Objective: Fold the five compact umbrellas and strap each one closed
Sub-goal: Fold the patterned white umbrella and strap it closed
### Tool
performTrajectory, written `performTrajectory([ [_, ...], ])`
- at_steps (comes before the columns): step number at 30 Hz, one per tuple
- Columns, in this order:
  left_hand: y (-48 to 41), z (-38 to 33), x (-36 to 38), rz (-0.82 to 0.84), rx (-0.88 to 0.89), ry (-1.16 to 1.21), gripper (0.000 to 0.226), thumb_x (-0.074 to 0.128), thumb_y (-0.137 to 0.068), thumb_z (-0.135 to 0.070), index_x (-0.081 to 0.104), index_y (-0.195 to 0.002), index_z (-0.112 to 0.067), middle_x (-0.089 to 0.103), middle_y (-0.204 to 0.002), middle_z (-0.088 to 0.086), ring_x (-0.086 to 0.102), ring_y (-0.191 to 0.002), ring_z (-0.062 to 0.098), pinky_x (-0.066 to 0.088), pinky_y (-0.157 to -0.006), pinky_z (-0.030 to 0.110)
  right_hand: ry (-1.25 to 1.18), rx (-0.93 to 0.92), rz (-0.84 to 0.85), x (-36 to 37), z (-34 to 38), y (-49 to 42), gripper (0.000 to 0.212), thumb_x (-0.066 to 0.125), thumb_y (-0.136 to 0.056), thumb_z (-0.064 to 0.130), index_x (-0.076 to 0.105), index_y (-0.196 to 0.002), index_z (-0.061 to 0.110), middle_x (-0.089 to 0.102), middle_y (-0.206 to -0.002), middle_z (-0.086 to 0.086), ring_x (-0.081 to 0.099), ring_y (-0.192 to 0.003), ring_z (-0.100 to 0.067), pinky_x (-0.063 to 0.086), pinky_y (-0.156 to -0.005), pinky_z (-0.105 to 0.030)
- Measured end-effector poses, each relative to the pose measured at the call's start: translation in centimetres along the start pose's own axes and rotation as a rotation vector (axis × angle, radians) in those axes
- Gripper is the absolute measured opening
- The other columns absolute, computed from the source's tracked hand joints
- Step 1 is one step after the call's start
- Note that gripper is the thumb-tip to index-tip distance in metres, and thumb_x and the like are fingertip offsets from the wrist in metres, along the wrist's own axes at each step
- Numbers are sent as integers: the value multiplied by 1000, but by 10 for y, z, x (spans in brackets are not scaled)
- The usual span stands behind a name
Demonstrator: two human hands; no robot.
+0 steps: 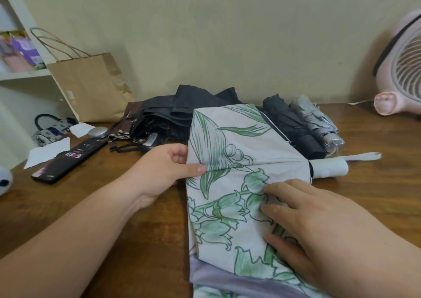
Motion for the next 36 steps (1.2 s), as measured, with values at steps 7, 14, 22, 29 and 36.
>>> performTrajectory([
  [7, -22, -25, 5, 191, 45, -106, 60, 80, -71, 5, 67, -128, -9, 74, -121, 9, 69, -117, 26, 53, -99, 40, -11, 8, 41, 2, 2, 0, 32, 51, -83, 51, 72, -88, 27, 64, -104, 3, 65, -90, -22, 57, -58, -37],
  [14, -60, -67, 13, 165, 16, 127, 44, 72, -85, -13, 67, -127, 0, 72, -120, 23, 69, -112, 37, 58, -96, 45, -62, 1, 41, 3, 1, -1, 30, 52, -81, 50, 71, -85, 27, 65, -100, 3, 63, -86, -22, 56, -56, -36],
  [22, -4, -102, 23, -9, 382, -200, 28, 80, -74, -18, 79, -102, -18, 80, -97, 5, 77, -87, 23, 63, -79, 36, -224, 45, 108, -7, -10, 0, 36, 45, -91, 57, 68, -101, 31, 59, -111, 14, 58, -104, -12, 57, -73, -36],
  [29, 56, -57, 20, 68, 628, -780, 39, 81, -78, -1, 81, -94, -37, 76, -97, -24, 71, -94, -6, 57, -91, 23, -584, 112, 256, -12, -42, 3, 32, 57, -93, 56, 61, -122, 42, 60, -124, 26, 58, -115, 3, 52, -96, -27],
  [36, 107, -23, 53, 145, 903, -844, 21, 60, -80, -16, 76, -89, -27, 62, -137, -13, 52, -137, 11, 45, -105, 32, -917, 188, 391, -10, -71, 6, 11, 73, -94, 23, 79, -98, 30, 76, -110, 7, 72, -103, -17, 53, -97, -48],
])
Point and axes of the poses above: each hand's wrist, its own y-axis away from the middle knuckle, its own x-axis out of the palm, z = x × y, the point moved 6 cm from there along -y, towards the middle knuckle
